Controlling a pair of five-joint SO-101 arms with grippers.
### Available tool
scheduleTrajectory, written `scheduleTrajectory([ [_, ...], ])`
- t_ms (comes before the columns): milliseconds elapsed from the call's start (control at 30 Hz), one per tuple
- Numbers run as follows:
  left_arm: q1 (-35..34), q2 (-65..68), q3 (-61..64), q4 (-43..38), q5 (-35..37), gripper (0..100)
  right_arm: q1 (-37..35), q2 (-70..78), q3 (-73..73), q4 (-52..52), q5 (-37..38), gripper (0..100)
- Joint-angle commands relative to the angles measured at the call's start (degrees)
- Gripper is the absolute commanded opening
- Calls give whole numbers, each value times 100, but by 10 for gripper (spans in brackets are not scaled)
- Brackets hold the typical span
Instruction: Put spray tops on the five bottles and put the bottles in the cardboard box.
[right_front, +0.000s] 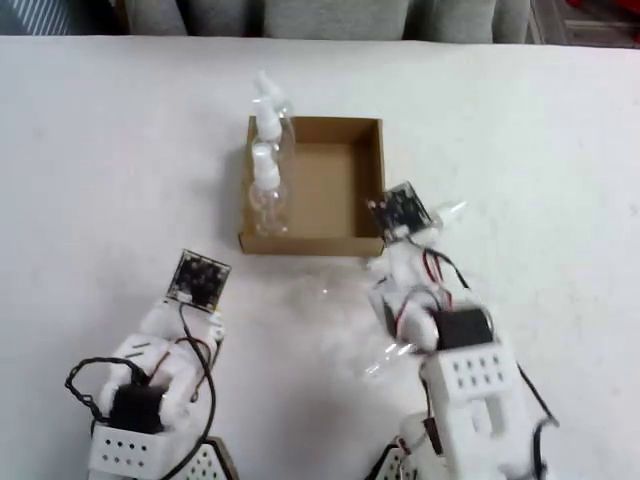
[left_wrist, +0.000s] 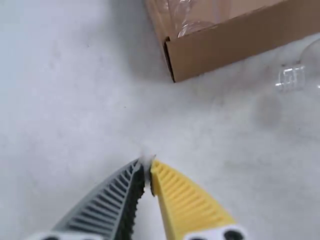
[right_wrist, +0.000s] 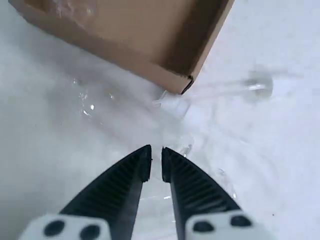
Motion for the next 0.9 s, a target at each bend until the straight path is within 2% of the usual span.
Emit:
scheduleTrajectory([
  [0, 22, -119, -26, 26, -53, 26, -22, 936, -615, 92, 62, 19],
  [100, 22, -119, -26, 26, -53, 26, -75, 1385, -1073, 602, 396, 34],
  [300, 22, -119, -26, 26, -53, 27, -154, 1631, -2013, 1798, 1160, 168],
  [600, 22, -119, -26, 26, -53, 27, -690, 1692, -2031, 1956, 2488, 189],
  [767, 22, -119, -26, 26, -53, 27, -1262, 1692, -1565, 1947, 3059, 259],
  [867, 22, -119, -26, 26, -53, 27, -1631, 1692, -1345, 1921, 3305, 268],
])
